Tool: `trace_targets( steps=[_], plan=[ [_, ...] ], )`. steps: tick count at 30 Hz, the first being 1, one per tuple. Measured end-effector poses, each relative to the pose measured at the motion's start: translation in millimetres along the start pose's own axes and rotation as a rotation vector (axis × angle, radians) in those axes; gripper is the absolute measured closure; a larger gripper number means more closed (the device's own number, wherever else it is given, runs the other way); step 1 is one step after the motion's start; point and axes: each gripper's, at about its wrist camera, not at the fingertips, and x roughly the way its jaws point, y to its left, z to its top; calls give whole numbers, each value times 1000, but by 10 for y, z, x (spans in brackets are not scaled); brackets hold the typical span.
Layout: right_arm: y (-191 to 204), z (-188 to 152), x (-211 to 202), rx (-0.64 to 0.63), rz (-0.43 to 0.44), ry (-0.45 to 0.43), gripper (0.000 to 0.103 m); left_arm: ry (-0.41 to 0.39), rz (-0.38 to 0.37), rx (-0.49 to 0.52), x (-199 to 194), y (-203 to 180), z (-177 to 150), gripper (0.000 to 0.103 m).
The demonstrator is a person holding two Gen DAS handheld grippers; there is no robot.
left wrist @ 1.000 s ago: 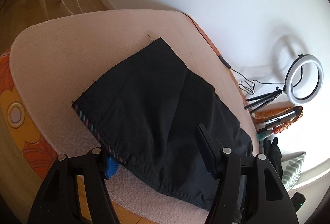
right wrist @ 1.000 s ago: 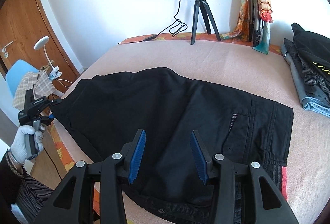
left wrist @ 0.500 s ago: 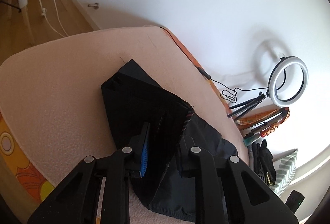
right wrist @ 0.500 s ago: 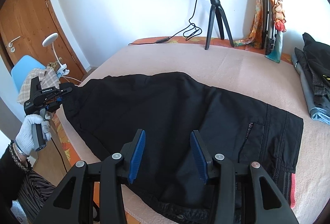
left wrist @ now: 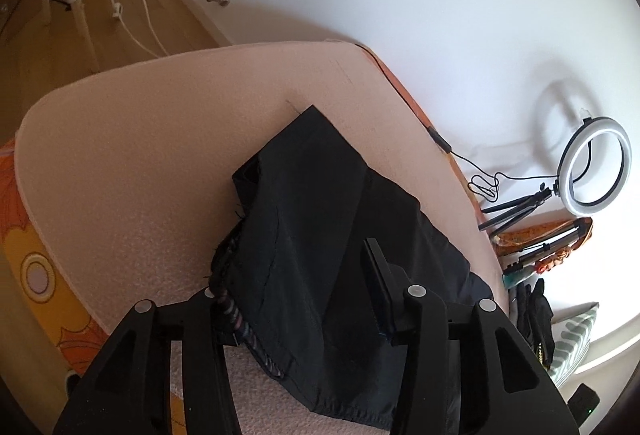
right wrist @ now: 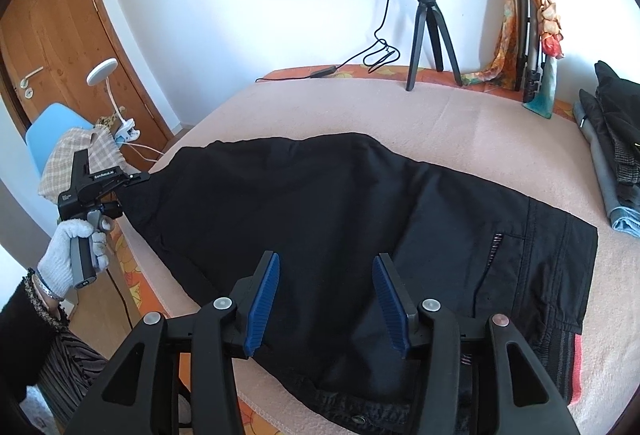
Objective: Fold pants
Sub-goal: 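Lift the held trouser edge with the left gripper and fold it over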
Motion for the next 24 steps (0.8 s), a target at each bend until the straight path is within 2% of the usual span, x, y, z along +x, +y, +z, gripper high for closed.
trace_targets(
  steps=[1,3,4,5,7,9,11,15,21,24],
  plan=[
    [14,5,35,5,12,7,51,12,-17,-28,26,57,-13,53],
    [45,7,74,9,27,13,51,6,-48,-7,53,69,-37,60],
    [73,7,96,3,32,16,51,-10,-34,41,51,19,-58,77],
    [100,5,115,-4,33,19,51,-29,-32,102,45,-56,-90,86],
    [148,-2,158,-15,35,27,51,-33,-61,195,48,-195,-151,87],
    [187,-6,209,-19,47,40,51,-29,-46,316,69,-382,-243,87],
    [228,-4,264,-27,51,51,51,-7,-48,379,118,-478,-309,87],
    [304,17,350,-38,59,65,51,28,-34,435,203,-519,-360,87],
    [414,18,409,-69,61,75,51,27,10,496,244,-522,-394,86],
    [441,17,433,-71,60,81,51,20,42,521,264,-546,-391,81]
  ],
)
